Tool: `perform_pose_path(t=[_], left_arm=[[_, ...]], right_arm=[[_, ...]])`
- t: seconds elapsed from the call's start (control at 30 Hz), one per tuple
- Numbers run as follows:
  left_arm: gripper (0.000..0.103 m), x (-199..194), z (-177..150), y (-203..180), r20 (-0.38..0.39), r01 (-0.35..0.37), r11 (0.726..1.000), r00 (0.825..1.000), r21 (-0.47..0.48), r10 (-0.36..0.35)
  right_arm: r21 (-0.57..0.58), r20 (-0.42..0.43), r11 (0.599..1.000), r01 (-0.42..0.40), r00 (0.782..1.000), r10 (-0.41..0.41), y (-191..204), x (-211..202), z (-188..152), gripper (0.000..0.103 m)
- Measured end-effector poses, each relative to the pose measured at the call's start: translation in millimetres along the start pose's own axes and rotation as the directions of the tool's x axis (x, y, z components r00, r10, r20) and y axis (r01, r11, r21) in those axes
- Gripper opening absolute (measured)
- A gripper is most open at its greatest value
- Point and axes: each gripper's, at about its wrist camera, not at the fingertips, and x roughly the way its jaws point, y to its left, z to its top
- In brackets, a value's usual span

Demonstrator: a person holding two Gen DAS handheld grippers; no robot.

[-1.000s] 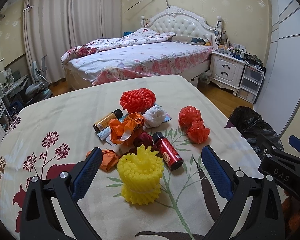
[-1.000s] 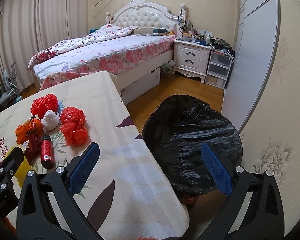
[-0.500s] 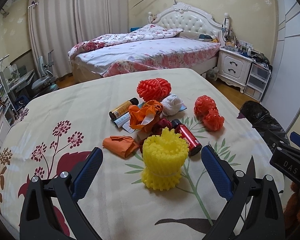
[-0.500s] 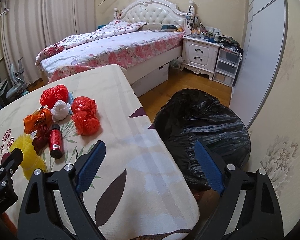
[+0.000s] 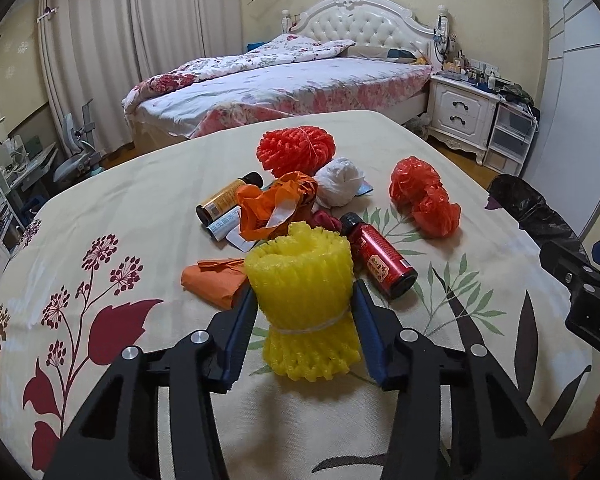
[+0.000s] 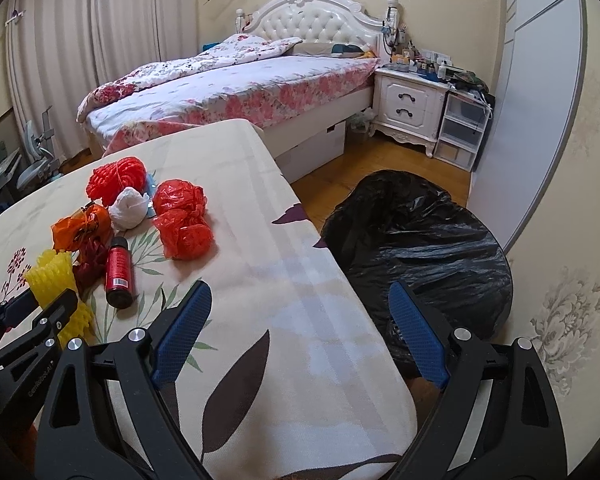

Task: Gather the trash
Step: 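Close the right tool on the red spray can while the left tool holds the yellow net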

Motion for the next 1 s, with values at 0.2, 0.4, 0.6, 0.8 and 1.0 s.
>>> perform_pose_path(t=[0.2, 0.4, 0.6, 0.8, 1.0], left_arm=[[0.045, -13, -4, 11, 0.002, 0.02, 1.0, 1.0, -0.007, -0.02], [0.045, -22, -6, 41, 0.012, -0.029, 0.998, 0.999, -0.052, 0.03], [0.045, -17, -10, 82, -0.022, -0.083, 0.989, 0.996, -0.12, 0.081], [0.045, -16, -13, 109, -0.036, -0.113, 0.98, 0.993, -0.163, 0.109], [0.045, -12, -15, 120, -0.041, -0.112, 0.978, 0.993, -0.179, 0.106]], right_arm=[[-0.041, -0.014, 0.997, -0.06, 0.998, 0.059, 22, 2, 2, 0.08], [-0.099, -0.041, 0.985, -0.144, 0.989, 0.141, 58, 6, 5, 0.069], [-0.153, -0.08, 0.964, -0.216, 0.975, 0.206, 91, 13, 8, 0.048], [-0.18, -0.113, 0.952, -0.246, 0.967, 0.229, 115, 24, 11, 0.039], [-0.191, -0.154, 0.949, -0.252, 0.962, 0.225, 124, 38, 9, 0.024]])
